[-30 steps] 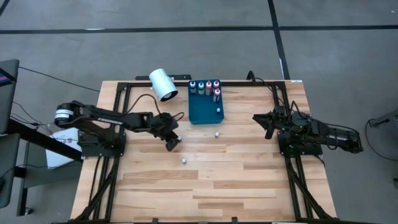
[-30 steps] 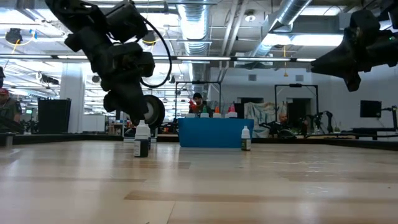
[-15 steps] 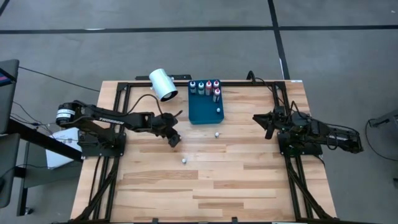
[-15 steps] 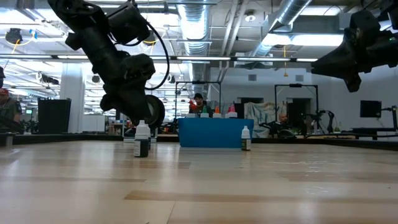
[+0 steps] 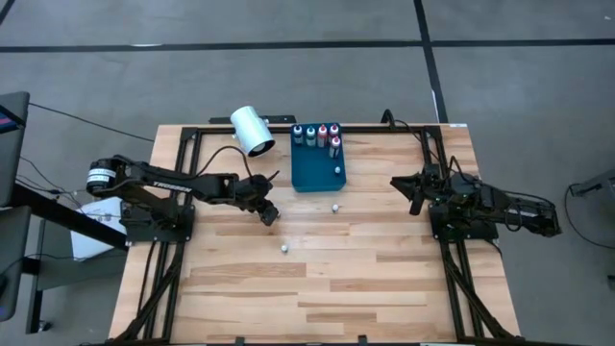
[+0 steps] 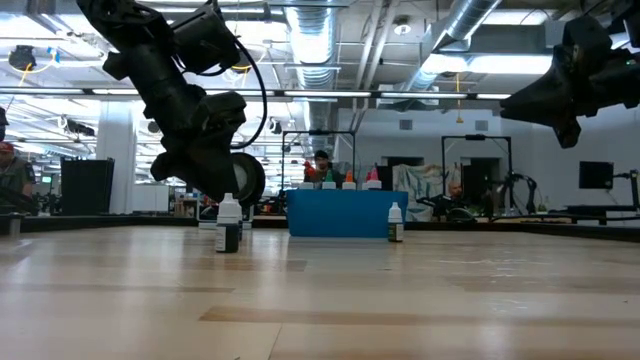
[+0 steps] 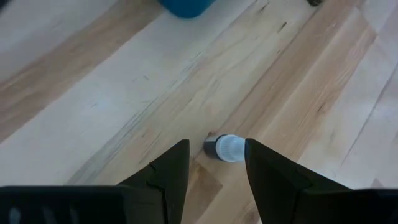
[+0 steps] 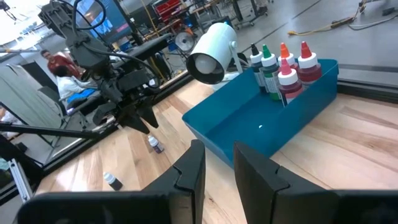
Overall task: Pick & Place food coloring
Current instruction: Put the small purple food coloring bottle into the blue bin
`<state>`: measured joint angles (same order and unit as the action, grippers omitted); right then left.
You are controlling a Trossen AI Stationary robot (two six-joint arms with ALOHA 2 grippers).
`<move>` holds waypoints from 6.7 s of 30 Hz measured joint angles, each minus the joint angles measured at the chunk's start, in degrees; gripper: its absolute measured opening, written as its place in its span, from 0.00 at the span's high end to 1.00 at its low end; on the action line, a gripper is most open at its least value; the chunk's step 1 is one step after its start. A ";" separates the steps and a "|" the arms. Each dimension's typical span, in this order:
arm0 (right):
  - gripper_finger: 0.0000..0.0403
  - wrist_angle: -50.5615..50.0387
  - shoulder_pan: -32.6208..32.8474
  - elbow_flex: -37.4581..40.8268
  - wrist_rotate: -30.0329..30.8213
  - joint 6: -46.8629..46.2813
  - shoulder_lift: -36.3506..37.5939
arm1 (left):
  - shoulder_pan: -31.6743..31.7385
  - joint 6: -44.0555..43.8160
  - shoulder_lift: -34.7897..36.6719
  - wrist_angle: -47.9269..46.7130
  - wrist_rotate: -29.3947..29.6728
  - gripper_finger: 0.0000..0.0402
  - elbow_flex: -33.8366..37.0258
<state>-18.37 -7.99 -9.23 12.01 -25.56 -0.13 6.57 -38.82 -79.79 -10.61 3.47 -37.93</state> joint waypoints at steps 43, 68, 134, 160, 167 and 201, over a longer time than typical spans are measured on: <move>0.82 -0.46 0.01 -0.02 0.09 -1.49 0.00 | -0.70 -0.79 0.04 1.07 -1.58 0.64 0.04; 0.82 -0.46 0.00 -0.02 0.38 -1.51 -0.01 | -1.74 -1.12 0.04 1.80 -0.10 0.64 0.04; 0.82 -2.61 -0.02 -0.07 1.79 -4.48 -0.02 | -2.56 3.77 -10.93 0.45 1.46 0.83 -11.14; 0.82 -2.57 -0.07 -0.04 1.75 -4.48 -0.02 | 13.22 27.99 -14.81 0.04 4.31 0.82 -28.65; 0.82 -2.56 -0.58 -0.02 1.84 -5.05 -0.21 | 11.99 32.48 -23.47 -4.16 4.54 0.82 -35.71; 0.82 -3.91 -0.76 0.00 2.93 -5.95 -0.21 | 15.28 37.00 -34.75 -15.17 4.41 0.81 -42.21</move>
<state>-22.28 -8.75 -9.23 14.94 -31.51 -0.33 21.85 -1.82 -114.54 -25.78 7.88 -80.14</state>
